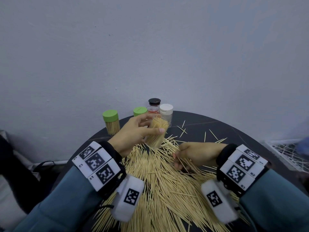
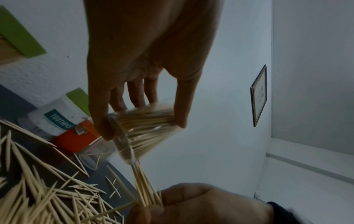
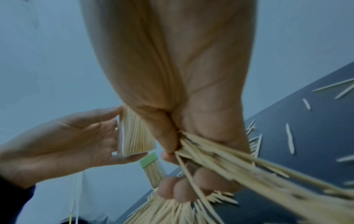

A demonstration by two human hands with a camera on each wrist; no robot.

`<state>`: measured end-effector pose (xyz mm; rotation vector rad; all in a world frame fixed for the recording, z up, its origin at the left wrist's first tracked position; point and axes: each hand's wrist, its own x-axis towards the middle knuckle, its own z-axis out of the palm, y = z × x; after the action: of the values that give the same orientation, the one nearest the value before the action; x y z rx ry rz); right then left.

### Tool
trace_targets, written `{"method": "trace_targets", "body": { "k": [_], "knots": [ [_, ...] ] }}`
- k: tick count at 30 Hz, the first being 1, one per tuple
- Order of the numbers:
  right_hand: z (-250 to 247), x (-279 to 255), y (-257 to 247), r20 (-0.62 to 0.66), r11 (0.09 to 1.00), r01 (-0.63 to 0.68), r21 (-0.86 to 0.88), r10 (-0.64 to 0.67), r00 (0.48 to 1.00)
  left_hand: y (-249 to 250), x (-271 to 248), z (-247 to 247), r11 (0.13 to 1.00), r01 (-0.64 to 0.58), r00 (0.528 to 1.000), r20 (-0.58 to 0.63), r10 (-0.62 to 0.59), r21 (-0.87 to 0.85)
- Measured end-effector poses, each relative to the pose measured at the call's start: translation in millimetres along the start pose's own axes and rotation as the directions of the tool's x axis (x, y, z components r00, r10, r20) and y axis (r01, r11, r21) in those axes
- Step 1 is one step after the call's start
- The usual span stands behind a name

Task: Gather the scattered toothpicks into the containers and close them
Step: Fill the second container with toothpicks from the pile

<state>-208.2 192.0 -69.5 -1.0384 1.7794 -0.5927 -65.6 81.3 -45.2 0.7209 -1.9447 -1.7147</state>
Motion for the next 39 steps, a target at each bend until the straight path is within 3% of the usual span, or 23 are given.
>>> {"method": "trace_targets", "body": {
  "k": [7, 13, 15, 19, 23, 25, 33, 39],
  "knots": [
    [-3, 10, 5, 0.001, 0.913, 0.096, 0.396, -0.106, 0.994, 1, 0, 0, 1.0, 0.02, 1.0, 0.005, -0.02, 0.01],
    [-8, 9, -9, -0.19, 0.78, 0.325, 0.535, -0.264, 0.946, 0, 0, 0, 0.999, 0.025, 0.999, 0.038, -0.026, 0.028],
    [-12, 6, -16, -0.314, 0.709, 0.435, 0.555, -0.305, 0.899, 1, -1, 1, 0.999, 0.03, 0.998, 0.055, -0.032, 0.041],
    [-20, -5, -32, -0.541, 0.522, 0.653, 0.548, -0.374, 0.753, 0, -2, 3, 0.995, 0.033, 0.993, 0.109, -0.044, 0.098],
    [-16, -13, -42, -0.615, 0.402, 0.75, 0.525, -0.431, 0.661, -2, -4, 10, 0.985, 0.033, 0.98, 0.187, -0.065, 0.169],
    [-8, -14, -42, -0.609, 0.424, 0.767, 0.482, -0.467, 0.641, -3, -5, 13, 0.986, 0.028, 0.979, 0.193, -0.061, 0.167],
    [14, -9, -32, -0.517, 0.537, 0.756, 0.373, -0.557, 0.65, 0, -6, 13, 0.997, 0.009, 0.987, 0.162, -0.022, 0.078],
    [14, -5, -28, -0.468, 0.673, 0.673, 0.305, -0.51, 0.722, 0, -7, 11, 0.997, -0.027, 0.992, 0.129, 0.017, 0.075]
  ]
}}
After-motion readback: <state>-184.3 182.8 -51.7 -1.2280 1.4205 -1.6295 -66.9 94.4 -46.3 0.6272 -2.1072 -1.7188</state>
